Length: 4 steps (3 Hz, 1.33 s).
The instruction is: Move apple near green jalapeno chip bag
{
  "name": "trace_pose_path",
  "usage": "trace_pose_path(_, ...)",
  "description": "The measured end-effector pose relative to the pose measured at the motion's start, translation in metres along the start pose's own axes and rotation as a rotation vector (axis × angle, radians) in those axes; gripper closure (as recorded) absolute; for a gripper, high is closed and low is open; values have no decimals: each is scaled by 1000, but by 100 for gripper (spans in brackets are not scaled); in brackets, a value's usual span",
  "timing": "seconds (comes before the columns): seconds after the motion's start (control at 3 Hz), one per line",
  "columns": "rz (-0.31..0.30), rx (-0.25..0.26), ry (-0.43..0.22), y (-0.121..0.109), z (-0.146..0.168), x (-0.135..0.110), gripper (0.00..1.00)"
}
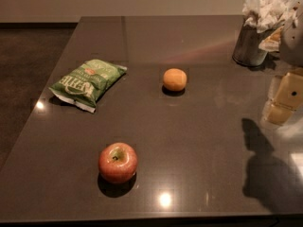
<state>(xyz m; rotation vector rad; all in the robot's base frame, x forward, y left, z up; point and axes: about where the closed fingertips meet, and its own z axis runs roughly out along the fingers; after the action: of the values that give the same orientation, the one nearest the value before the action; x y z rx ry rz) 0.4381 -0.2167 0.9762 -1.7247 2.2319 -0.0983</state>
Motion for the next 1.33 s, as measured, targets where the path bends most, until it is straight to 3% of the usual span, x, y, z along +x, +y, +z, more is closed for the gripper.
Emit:
trace_pose_path(0.33,0,0,0,0,0,0,0)
trace_pose_path(0.67,-30,8,-24,7,3,-15,0)
trace_pose_path(1.33,-159,-57,-147,51,33,-74,0)
